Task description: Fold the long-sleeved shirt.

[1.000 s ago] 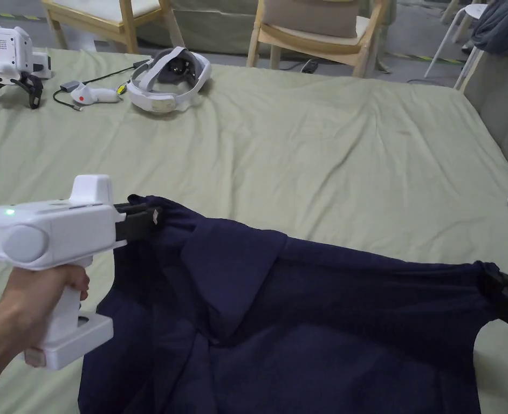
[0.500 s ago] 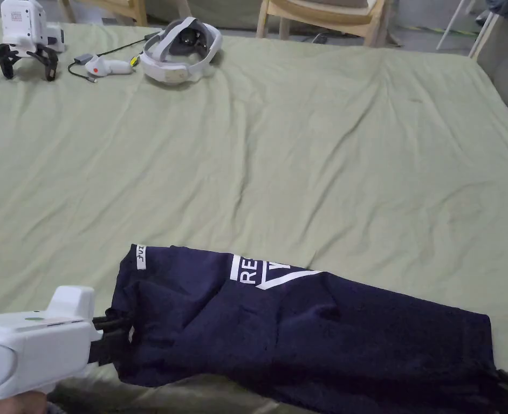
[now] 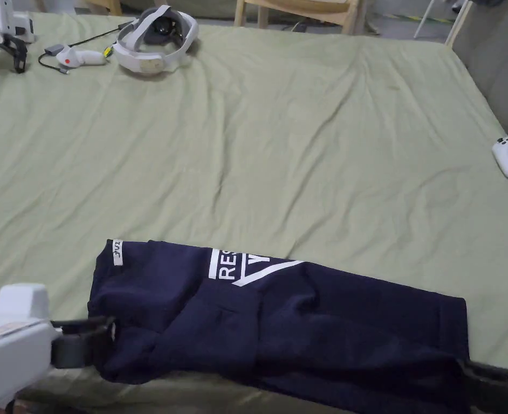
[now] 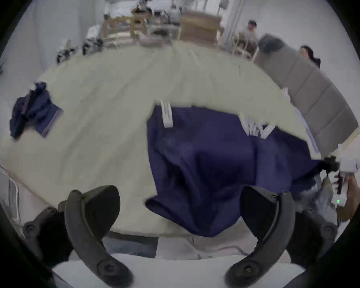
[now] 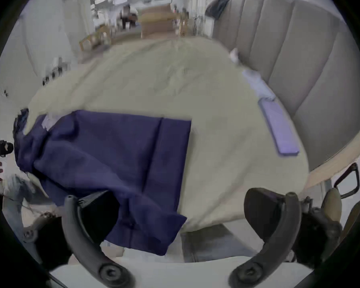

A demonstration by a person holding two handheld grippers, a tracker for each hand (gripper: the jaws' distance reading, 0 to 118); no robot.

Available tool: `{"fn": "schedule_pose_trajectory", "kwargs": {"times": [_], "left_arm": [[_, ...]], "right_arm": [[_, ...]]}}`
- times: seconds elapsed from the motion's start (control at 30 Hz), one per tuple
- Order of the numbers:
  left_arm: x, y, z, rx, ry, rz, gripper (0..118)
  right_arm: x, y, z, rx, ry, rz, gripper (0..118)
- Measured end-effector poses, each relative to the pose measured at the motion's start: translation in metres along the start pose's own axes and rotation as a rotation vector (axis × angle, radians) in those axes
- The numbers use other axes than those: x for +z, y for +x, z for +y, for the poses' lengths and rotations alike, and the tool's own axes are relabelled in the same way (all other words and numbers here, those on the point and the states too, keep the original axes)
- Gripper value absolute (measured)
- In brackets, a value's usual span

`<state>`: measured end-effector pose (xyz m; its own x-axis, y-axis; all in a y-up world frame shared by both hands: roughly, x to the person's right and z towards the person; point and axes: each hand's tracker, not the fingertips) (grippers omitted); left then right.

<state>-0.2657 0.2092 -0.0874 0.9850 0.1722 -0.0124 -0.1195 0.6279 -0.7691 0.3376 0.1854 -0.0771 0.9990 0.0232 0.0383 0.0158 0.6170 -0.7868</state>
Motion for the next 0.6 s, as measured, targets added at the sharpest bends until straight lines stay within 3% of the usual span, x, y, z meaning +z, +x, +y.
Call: {"fn": "schedule_pose_trajectory", "kwargs": {"times": [0.17, 0.2, 0.23, 0.3, 0.33, 0.4, 0.47, 0.6], "left_arm": [[0.022, 0.044, 0.027, -0.027, 0.24, 0.103, 105], [0.022, 0.055, 0.03, -0.019, 0.306, 0.108, 97], [0.02, 0.065, 0.031, -0.022, 0.36, 0.117, 81], [0.009, 0.079, 0.032, -0.041, 0.408, 0.145, 16], [0.006, 0.083, 0.032, -0.033, 0.406, 0.154, 6], [0.011, 0.087, 0.033, -0.008, 0.416, 0.134, 3], [0.01, 0.085, 0.032, 0.01, 0.407, 0.079, 3], [0.006, 0.064, 0.038, -0.016, 0.412, 0.111, 3]], "right_arm": [[0.032, -0.053, 0.021, -0.05, 0.331, -0.035, 116], [0.034, -0.07, 0.024, -0.041, 0.394, -0.023, 112], [0.034, -0.087, 0.026, -0.026, 0.445, -0.016, 102], [0.033, -0.116, 0.031, -0.02, 0.521, 0.014, 38], [0.031, -0.13, 0.033, -0.015, 0.54, 0.035, 4], [0.028, -0.152, 0.033, 0.012, 0.596, -0.027, 0], [0.026, -0.165, 0.034, 0.03, 0.593, 0.067, 0], [0.033, -0.183, 0.036, 0.06, 0.628, 0.075, 0]]}}
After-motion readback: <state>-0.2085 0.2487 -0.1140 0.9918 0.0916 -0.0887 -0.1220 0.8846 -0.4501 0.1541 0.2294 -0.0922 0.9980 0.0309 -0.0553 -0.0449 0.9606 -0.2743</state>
